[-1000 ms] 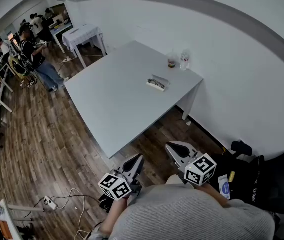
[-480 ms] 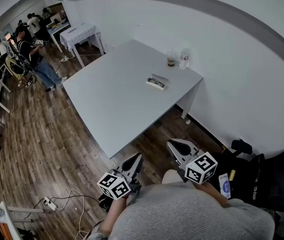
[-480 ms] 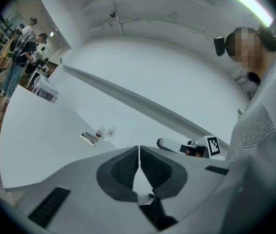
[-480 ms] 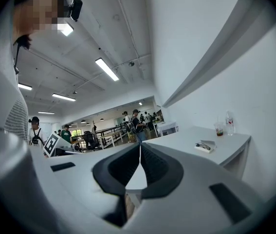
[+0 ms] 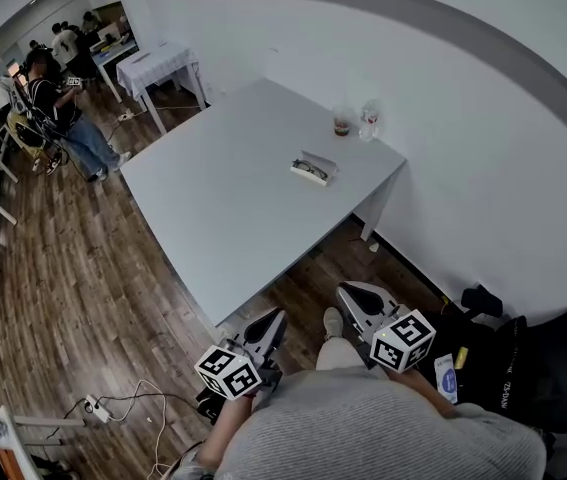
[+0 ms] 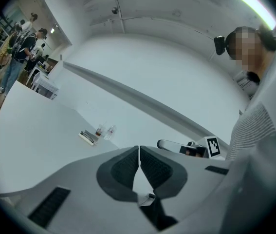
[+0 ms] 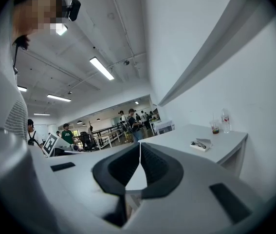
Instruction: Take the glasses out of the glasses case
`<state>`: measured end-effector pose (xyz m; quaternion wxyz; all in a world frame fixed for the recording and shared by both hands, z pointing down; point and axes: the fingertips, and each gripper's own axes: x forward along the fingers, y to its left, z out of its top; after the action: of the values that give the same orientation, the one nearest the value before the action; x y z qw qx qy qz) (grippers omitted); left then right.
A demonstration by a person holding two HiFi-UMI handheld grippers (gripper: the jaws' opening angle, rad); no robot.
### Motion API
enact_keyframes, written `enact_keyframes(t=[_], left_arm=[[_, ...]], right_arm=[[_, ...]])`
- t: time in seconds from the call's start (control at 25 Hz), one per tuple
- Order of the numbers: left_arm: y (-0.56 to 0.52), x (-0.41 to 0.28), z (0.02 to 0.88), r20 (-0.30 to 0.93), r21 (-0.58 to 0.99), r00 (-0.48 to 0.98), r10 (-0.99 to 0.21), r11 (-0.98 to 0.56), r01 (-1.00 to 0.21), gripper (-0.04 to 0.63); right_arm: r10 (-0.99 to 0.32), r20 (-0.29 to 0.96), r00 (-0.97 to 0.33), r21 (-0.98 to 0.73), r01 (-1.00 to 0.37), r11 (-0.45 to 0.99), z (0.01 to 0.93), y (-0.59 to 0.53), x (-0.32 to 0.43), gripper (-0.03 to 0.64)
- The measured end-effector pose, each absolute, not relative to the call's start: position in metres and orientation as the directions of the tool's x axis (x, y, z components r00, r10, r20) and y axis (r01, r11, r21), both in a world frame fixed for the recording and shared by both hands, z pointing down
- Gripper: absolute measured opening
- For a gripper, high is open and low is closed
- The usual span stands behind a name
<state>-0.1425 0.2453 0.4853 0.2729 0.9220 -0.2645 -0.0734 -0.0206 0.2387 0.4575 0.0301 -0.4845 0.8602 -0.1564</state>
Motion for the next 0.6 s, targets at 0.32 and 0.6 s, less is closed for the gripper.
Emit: enact_keyframes(t=[0.32, 0.6], left_arm=[[0.184, -0.13, 0.477, -0.01, 0.517, 0.812, -0.584, -0.698, -0.495, 0.02], [0.122, -0.109, 0.461, -0.013, 0.498, 0.781, -0.624, -0.682, -0.536, 0.02]], right_arm=[[-0.836, 0.078, -0.543, -0.281, -0.816, 0.505, 0.447, 0.169, -0.005, 0.014], [-0.834, 0.07, -0.547, -0.288, -0.811, 0.508, 0.438, 0.102, 0.021, 0.014]])
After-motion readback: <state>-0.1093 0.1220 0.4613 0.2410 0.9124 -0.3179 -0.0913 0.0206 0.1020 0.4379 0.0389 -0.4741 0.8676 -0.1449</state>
